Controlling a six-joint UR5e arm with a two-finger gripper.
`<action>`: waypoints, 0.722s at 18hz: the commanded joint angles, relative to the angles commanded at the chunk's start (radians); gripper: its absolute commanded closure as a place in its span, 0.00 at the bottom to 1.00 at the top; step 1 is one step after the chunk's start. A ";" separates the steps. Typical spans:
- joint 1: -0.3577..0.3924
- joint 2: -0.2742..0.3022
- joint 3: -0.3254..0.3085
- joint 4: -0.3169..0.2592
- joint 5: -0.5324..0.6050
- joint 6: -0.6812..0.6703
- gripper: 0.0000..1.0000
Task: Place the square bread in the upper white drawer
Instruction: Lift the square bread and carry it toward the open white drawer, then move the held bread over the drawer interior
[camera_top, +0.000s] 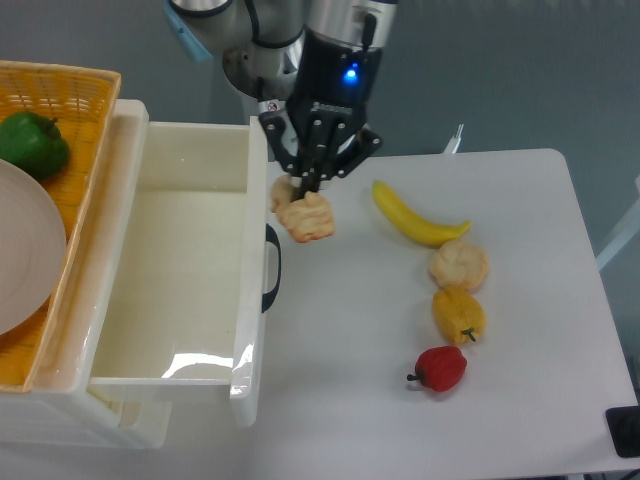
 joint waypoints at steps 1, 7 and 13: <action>-0.009 0.000 -0.003 0.000 -0.002 0.000 0.70; -0.054 -0.015 -0.005 0.005 0.000 0.000 0.63; -0.103 -0.040 -0.005 0.005 0.000 0.002 0.56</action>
